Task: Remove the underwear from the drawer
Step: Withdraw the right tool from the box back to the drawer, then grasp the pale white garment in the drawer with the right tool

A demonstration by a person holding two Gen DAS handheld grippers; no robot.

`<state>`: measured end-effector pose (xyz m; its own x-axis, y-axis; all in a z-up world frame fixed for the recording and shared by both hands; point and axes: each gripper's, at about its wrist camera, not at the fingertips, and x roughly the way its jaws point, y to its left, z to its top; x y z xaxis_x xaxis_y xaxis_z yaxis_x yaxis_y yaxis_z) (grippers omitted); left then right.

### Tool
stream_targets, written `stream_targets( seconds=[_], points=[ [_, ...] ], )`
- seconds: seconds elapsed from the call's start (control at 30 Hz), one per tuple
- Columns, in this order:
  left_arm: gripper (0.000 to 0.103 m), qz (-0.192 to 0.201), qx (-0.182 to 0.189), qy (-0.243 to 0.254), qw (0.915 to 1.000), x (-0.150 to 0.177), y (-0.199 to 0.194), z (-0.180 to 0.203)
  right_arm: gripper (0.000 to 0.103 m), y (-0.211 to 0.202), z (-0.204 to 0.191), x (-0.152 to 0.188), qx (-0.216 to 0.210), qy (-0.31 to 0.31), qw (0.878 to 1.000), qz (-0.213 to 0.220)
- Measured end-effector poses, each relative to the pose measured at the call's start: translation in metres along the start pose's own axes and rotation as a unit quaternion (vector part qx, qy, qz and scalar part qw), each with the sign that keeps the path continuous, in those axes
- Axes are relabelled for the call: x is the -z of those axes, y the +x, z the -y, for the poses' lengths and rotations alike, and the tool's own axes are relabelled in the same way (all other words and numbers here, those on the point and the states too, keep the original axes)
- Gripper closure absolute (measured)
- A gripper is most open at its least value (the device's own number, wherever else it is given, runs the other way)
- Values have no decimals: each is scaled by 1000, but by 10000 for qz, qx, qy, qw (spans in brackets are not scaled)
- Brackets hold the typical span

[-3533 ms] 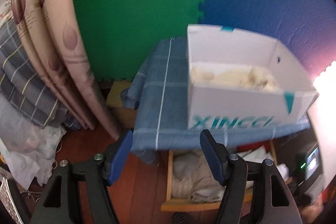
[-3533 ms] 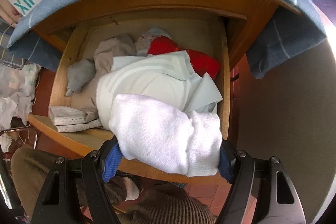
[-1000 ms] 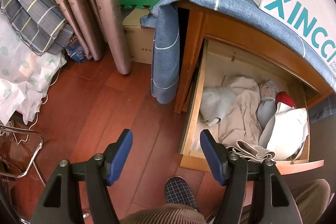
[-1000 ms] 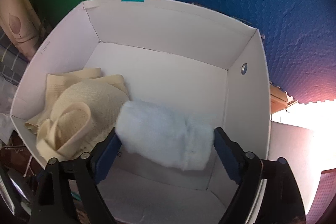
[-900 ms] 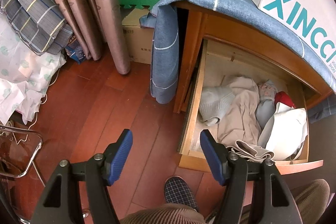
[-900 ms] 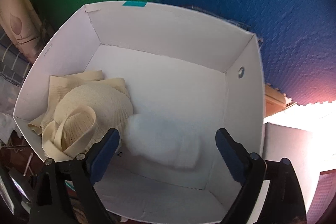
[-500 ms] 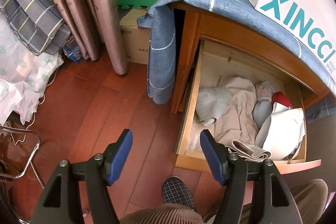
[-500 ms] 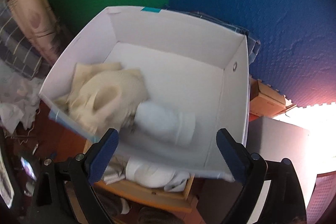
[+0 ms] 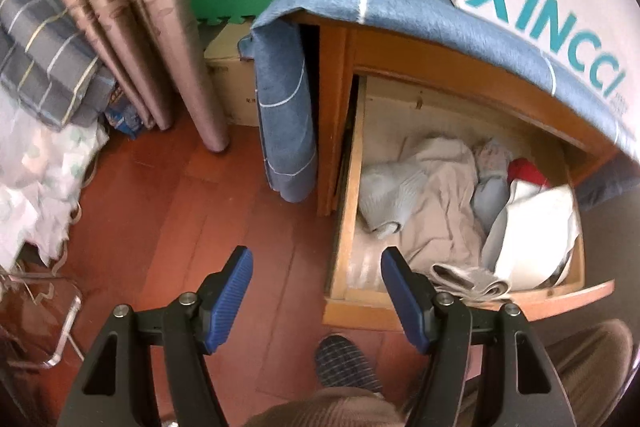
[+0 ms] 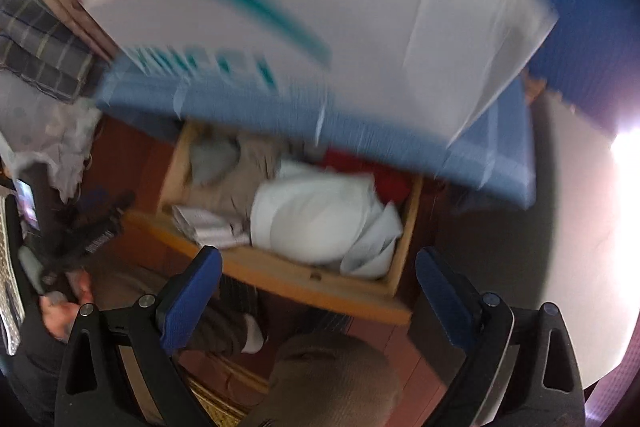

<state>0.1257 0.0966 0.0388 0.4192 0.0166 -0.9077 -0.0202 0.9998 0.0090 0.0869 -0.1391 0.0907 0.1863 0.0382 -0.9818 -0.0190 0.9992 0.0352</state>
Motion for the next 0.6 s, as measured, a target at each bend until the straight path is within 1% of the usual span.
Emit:
stream_targets(
  seconds=[0.07, 0.13, 0.17, 0.27, 0.37, 0.47, 0.6],
  points=[
    [35, -49, -40, 163, 9998, 0, 3, 2, 6, 28, -2, 6, -1, -12, 9997, -240],
    [35, -74, -4, 216, 9997, 0, 4, 2, 6, 57, -6, 10, 83, -10, 9990, -432],
    [35, -87, 42, 226, 9997, 0, 5, 2, 6, 67, -8, 12, 78, 8, 9988, -482],
    [35, -131, 25, 212, 9997, 1, 8, 2, 6, 96, -9, 12, 6, 236, 9979, -602],
    [35, -188, 94, 175, 9996, 2, 10, 1, 6, 115, -11, 9, 173, 287, 9975, -623],
    [35, -243, 129, 101, 9996, 2, 13, -1, 6, 133, -14, 6, 194, 370, 9968, -678],
    [35, -330, 246, 33, 9991, 2, 16, -4, 6, 152, -15, 2, 311, 333, 9956, -824]
  ],
)
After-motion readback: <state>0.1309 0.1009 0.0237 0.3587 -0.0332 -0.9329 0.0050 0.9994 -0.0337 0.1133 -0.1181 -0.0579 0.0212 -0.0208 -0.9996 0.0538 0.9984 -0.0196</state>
